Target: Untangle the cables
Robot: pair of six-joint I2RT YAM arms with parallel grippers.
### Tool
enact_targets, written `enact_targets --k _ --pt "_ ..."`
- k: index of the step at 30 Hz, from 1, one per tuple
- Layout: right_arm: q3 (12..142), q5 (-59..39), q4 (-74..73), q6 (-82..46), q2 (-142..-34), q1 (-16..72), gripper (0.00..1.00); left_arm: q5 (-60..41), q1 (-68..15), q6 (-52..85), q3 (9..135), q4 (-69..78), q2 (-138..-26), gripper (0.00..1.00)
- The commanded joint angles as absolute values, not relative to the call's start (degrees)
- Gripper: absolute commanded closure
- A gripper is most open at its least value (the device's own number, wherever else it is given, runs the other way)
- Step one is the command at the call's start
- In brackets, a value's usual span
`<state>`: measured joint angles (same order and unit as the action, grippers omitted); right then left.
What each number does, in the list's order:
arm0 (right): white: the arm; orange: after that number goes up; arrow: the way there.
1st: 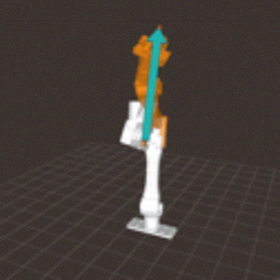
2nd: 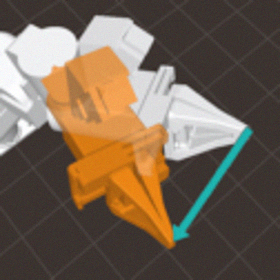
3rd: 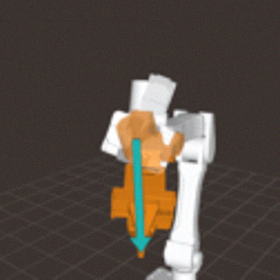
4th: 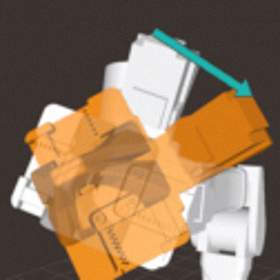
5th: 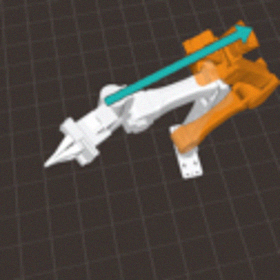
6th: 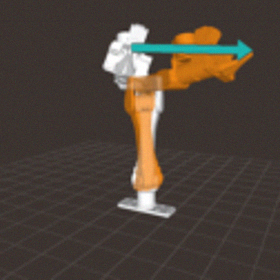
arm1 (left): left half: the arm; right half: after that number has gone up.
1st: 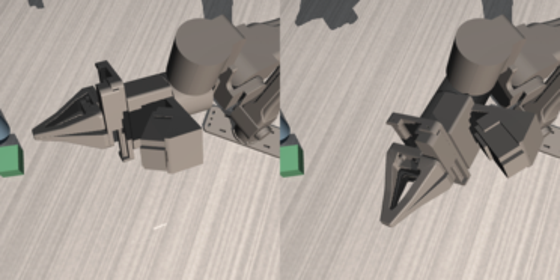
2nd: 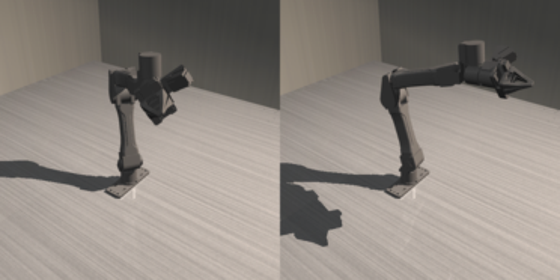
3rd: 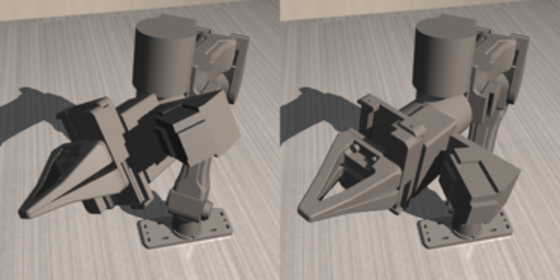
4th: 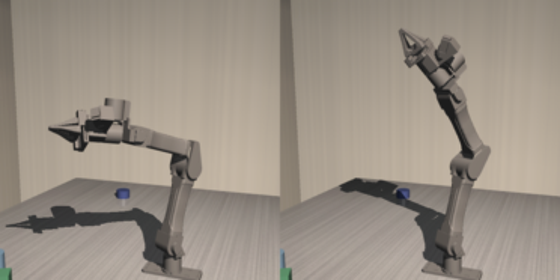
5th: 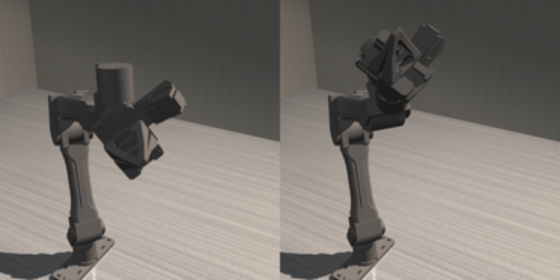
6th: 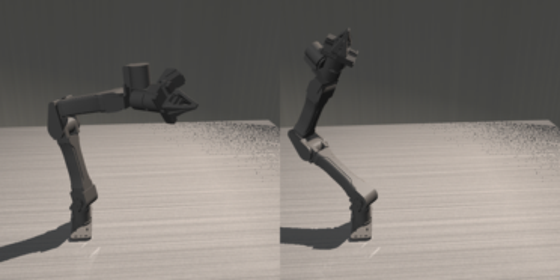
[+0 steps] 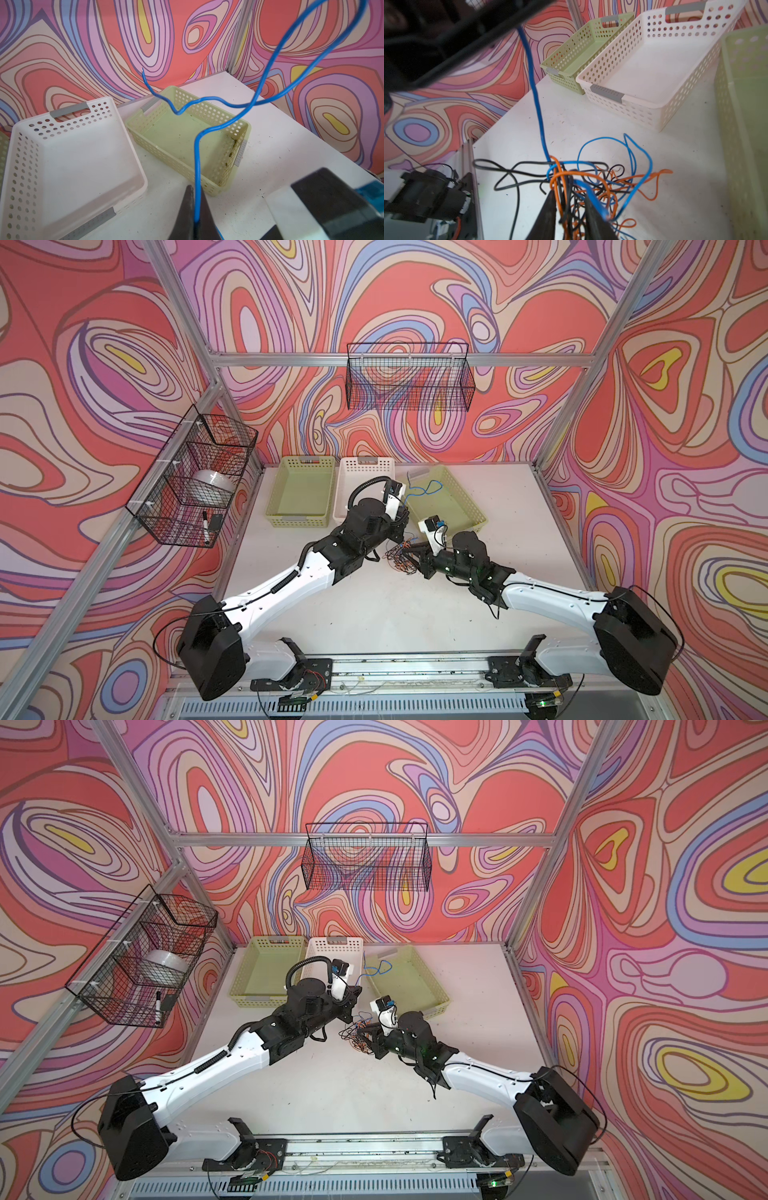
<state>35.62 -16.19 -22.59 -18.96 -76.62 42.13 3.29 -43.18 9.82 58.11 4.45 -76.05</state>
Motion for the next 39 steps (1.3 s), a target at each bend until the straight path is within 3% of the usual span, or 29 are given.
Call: enact_targets --k 1,4,18,32,39 --pt "37.3 -15.7 -24.7 -19.2 -77.8 42.4 0.93 4.0 -43.1 10.9 57.8 4.5 -74.8 1.00" --pt "35.1 -12.8 -26.7 -20.8 -75.4 42.4 1.00 4.0 -43.1 7.8 58.4 1.4 -74.2 1.00" --pt "28.2 -7.9 -23.9 -25.0 -64.6 40.3 1.00 -2.2 -36.5 -5.0 59.2 -12.5 -68.8 1.00" --pt "32.7 -0.7 -10.0 -26.5 -69.5 38.7 1.00 -6.2 -35.9 -5.6 60.0 -15.5 -65.3 1.00" --pt "30.7 0.2 -9.5 -28.3 -66.3 36.4 1.00 -1.8 -34.3 -9.4 60.6 -23.3 -63.1 1.00"
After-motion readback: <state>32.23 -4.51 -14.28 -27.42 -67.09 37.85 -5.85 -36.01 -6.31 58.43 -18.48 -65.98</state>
